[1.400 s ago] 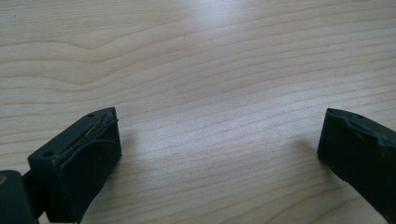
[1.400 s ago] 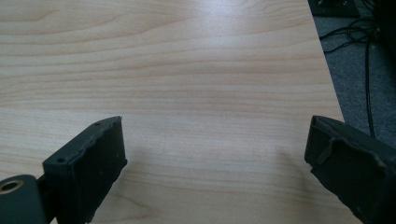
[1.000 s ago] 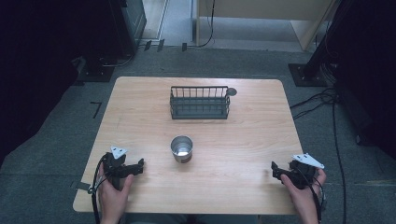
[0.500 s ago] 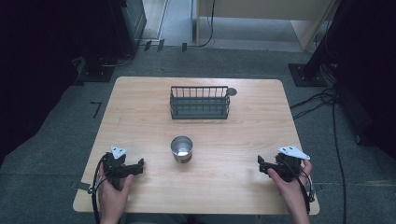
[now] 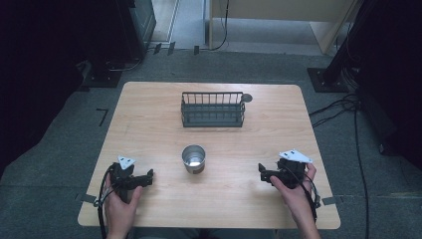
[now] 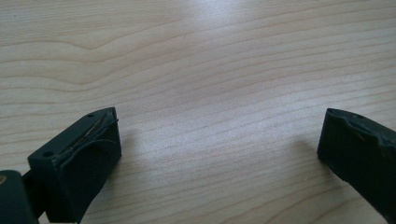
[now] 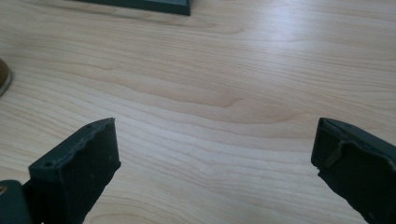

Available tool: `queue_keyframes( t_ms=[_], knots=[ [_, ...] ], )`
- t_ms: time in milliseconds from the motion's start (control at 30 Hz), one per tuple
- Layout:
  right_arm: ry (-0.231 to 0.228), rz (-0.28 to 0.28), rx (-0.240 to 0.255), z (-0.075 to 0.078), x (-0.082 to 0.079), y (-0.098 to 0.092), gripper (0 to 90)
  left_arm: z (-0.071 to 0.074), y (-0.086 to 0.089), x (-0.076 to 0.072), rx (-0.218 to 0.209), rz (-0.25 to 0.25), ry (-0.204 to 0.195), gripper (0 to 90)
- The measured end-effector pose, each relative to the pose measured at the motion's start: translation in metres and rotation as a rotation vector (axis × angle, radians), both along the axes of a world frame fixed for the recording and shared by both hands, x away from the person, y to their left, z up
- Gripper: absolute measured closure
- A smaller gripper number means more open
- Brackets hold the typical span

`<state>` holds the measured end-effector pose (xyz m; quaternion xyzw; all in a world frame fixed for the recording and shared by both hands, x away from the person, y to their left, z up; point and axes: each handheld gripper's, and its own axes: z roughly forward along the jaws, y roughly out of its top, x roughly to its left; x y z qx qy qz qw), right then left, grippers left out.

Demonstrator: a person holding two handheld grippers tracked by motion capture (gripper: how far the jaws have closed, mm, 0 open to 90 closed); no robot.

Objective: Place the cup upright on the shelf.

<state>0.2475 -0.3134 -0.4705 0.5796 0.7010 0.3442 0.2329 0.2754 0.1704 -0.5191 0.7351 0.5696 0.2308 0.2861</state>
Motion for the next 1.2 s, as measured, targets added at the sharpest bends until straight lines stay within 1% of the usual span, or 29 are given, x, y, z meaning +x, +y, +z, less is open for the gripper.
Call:
queue_keyframes(
  t_ms=[67,100,133,267,300,467,567,600,933,1200],
  knots=[
    [0.002,0.011,0.0,0.0,0.002,0.005,0.6,0.0,0.0,0.0,0.0,0.0,0.0,0.0],
    [0.004,0.022,-0.001,0.0,0.004,0.011,0.6,0.0,0.0,0.0,0.0,0.0,0.0,0.0],
    [0.004,0.022,-0.001,0.0,0.004,0.011,0.6,0.0,0.0,0.0,0.0,0.0,0.0,0.0],
    [0.007,0.044,0.003,0.001,0.008,0.023,0.6,0.0,0.0,0.0,0.0,0.0,0.0,0.0],
    [0.009,0.055,0.003,0.0,0.009,0.029,0.7,0.0,0.0,0.0,0.0,0.0,0.0,0.0],
    [0.011,0.073,0.009,-0.001,0.011,0.039,0.7,0.0,0.0,0.0,0.001,-0.001,0.0,0.0],
    [0.016,0.092,0.014,-0.002,0.013,0.049,0.6,0.0,0.0,0.0,0.001,-0.001,0.0,0.0],
    [0.016,0.092,0.014,-0.002,0.013,0.049,0.6,0.0,0.0,0.0,0.001,0.0,0.0,0.0],
    [0.014,0.139,0.015,-0.001,0.018,0.071,0.6,0.0,0.0,0.0,0.0,0.0,0.0,0.0],
    [0.01,0.161,0.017,0.002,0.019,0.082,0.7,0.0,0.0,0.0,0.0,0.0,0.0,0.0]
  ],
)
